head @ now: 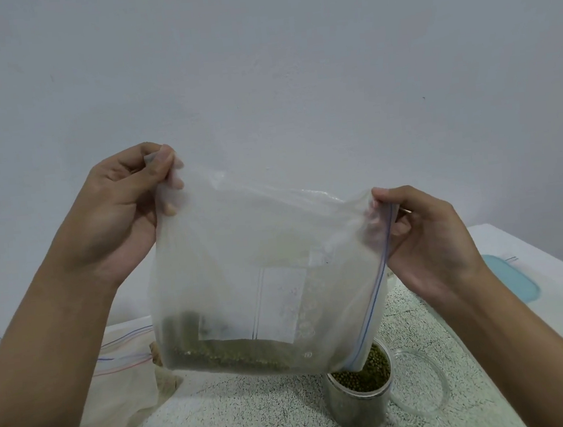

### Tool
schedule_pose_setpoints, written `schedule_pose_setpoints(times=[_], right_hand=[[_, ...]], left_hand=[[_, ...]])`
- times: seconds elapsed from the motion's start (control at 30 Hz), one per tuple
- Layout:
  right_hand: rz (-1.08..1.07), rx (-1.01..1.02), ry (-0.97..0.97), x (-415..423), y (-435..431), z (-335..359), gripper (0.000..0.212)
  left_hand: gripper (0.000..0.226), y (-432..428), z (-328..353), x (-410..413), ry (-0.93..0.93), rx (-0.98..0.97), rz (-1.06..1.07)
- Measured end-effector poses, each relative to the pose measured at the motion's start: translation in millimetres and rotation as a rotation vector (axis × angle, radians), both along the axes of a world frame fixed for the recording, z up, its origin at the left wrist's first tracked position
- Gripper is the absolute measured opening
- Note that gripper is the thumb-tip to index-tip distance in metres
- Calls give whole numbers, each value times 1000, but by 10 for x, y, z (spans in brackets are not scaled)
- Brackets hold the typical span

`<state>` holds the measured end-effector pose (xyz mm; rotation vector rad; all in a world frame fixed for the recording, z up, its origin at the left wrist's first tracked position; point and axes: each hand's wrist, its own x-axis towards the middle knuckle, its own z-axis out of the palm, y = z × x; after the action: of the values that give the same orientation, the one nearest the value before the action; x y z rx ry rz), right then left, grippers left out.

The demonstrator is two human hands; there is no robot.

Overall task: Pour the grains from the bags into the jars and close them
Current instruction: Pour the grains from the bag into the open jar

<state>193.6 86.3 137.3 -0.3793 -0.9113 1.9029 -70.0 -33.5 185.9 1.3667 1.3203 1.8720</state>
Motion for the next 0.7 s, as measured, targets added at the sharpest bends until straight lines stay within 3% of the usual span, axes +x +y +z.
schedule_pose_setpoints(times=[0.17,0.4,0.57,0.7], right_hand=[[-5,-3,17,-43,19,-13,20],[-16,2,18,-110,58,-38,33],[-8,0,37,-150,101,-46,22],[-15,2,21,-171,120,-67,29]], left_hand=[[27,5,41,-23,21,-3,20],[29,28,61,-49,42,-3,20],[28,53,63,-71,41,-4,20],[28,60,68,-99,37,-7,29]])
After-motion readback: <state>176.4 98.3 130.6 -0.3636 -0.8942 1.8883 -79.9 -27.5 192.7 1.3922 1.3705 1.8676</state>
